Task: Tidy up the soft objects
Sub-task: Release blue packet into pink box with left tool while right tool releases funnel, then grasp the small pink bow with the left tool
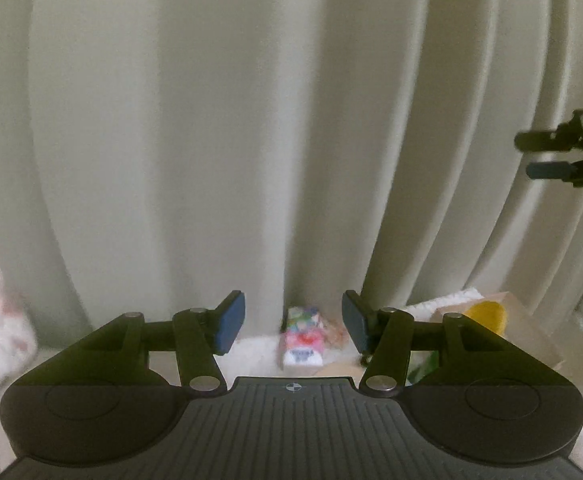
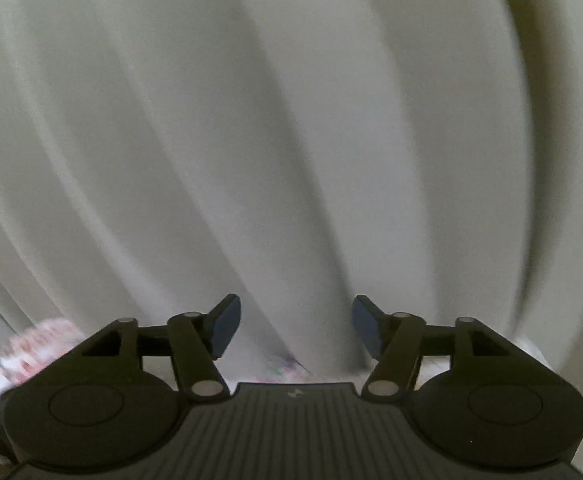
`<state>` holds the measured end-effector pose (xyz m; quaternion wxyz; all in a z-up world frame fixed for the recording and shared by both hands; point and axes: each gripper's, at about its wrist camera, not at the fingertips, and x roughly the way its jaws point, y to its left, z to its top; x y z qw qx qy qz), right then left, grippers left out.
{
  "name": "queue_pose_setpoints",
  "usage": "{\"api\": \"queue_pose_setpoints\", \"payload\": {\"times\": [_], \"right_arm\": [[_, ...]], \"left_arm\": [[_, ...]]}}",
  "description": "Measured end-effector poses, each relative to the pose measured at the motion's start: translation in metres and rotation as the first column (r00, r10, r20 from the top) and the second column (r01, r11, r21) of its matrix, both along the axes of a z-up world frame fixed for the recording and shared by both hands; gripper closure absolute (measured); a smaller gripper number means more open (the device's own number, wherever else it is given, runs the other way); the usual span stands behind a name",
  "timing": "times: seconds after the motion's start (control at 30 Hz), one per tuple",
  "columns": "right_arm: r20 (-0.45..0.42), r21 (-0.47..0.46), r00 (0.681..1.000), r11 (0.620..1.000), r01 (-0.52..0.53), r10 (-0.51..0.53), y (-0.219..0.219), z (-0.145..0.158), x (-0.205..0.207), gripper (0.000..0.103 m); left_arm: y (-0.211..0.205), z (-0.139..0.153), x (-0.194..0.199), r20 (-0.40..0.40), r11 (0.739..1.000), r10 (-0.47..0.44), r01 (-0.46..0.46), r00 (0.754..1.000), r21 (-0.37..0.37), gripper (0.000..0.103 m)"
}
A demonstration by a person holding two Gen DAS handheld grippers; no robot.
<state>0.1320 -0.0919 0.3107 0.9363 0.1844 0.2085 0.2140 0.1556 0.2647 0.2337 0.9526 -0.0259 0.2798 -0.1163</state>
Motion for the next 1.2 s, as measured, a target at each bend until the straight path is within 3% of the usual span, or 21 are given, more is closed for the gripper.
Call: {"api": "queue_pose_setpoints", "payload": {"times": [0.1, 0.27, 0.43, 0.63, 0.77, 0.8, 0.83, 0.87, 0.97, 1.2], "right_arm": [[0.008, -0.028, 0.999, 0.999, -0.042, 0.042, 0.027, 0.004, 0.004, 0.028], [-0.051, -0.215, 0.995, 0.972, -0.091, 0.081, 0.063, -0.04, 0.011, 0.028], [-0.143, -0.272, 0.983, 0.95, -0.154, 0.118, 0.063, -0.077, 0.013, 0.028], [-0.197, -0.339, 0.964, 0.91, -0.238, 0.179, 0.074, -0.102, 0.007, 0.028], [-0.253, -0.334, 0.947, 0.901, -0.276, 0.197, 0.082, -0.114, 0.019, 0.028], [-0.273, -0.322, 0.943, 0.906, -0.275, 0.19, 0.083, -0.117, 0.022, 0.028], [-0.29, -0.31, 0.94, 0.911, -0.272, 0.182, 0.083, -0.116, 0.027, 0.028], [-0.312, -0.294, 0.935, 0.918, -0.265, 0.17, 0.08, -0.116, 0.032, 0.028], [-0.378, -0.249, 0.916, 0.937, -0.244, 0.138, 0.084, -0.11, 0.052, 0.028], [-0.588, -0.169, 0.8, 0.949, -0.265, 0.119, 0.136, -0.136, 0.128, 0.028]], "left_arm": [[0.008, -0.027, 0.02, -0.121, 0.997, -0.029, 0.021, 0.992, -0.069, 0.045], [-0.01, -0.092, 0.054, -0.339, 0.998, -0.004, 0.026, 0.941, 0.06, 0.045], [-0.017, -0.137, 0.059, -0.43, 0.994, -0.03, 0.072, 0.902, 0.082, 0.045], [-0.017, -0.18, 0.069, -0.432, 0.98, 0.013, 0.074, 0.902, 0.184, 0.045], [-0.023, -0.19, 0.074, -0.434, 0.974, 0.012, 0.087, 0.901, 0.208, 0.045], [-0.025, -0.191, 0.074, -0.426, 0.973, 0.003, 0.096, 0.905, 0.211, 0.049], [-0.028, -0.191, 0.072, -0.417, 0.97, -0.001, 0.102, 0.909, 0.22, 0.067], [-0.03, -0.192, 0.071, -0.408, 0.965, 0.005, 0.102, 0.913, 0.24, 0.079], [-0.034, -0.19, 0.063, -0.382, 0.957, -0.005, 0.115, 0.924, 0.266, 0.084], [-0.016, -0.146, 0.026, -0.281, 0.969, -0.097, 0.156, 0.955, 0.194, 0.085]]}}
